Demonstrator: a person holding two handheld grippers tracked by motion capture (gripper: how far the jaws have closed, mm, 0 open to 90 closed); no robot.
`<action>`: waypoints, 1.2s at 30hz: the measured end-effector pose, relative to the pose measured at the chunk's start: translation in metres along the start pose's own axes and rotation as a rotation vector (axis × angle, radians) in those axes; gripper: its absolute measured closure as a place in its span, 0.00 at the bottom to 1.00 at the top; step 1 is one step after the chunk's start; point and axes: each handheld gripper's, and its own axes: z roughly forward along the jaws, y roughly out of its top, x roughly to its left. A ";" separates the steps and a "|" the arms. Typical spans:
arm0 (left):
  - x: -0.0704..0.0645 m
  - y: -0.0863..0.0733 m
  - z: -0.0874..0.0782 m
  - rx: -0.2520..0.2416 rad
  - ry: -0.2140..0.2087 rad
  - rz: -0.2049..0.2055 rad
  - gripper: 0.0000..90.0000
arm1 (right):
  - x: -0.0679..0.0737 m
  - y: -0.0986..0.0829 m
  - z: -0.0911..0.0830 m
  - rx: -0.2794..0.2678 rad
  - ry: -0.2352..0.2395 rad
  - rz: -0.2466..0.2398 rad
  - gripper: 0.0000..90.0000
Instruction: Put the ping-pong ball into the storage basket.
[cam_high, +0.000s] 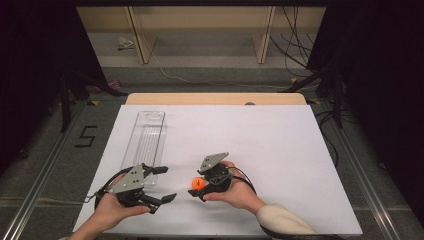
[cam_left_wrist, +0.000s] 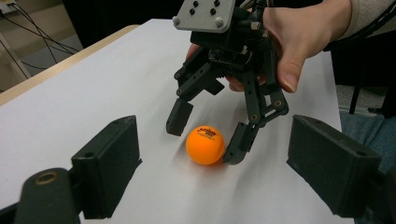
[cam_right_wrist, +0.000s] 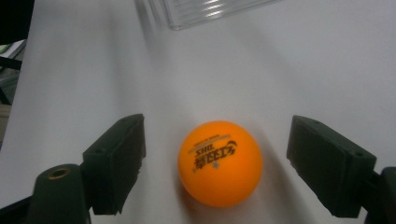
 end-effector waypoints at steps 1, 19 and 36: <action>0.000 0.000 0.000 0.000 0.000 0.000 0.18 | 0.000 0.000 0.000 0.002 -0.001 0.000 0.23; 0.000 0.000 0.000 0.000 -0.002 -0.002 0.18 | 0.000 -0.002 0.004 0.025 -0.008 -0.012 0.39; 0.000 0.000 0.000 0.001 -0.004 -0.001 0.18 | 0.001 -0.003 0.005 0.043 -0.012 -0.028 0.51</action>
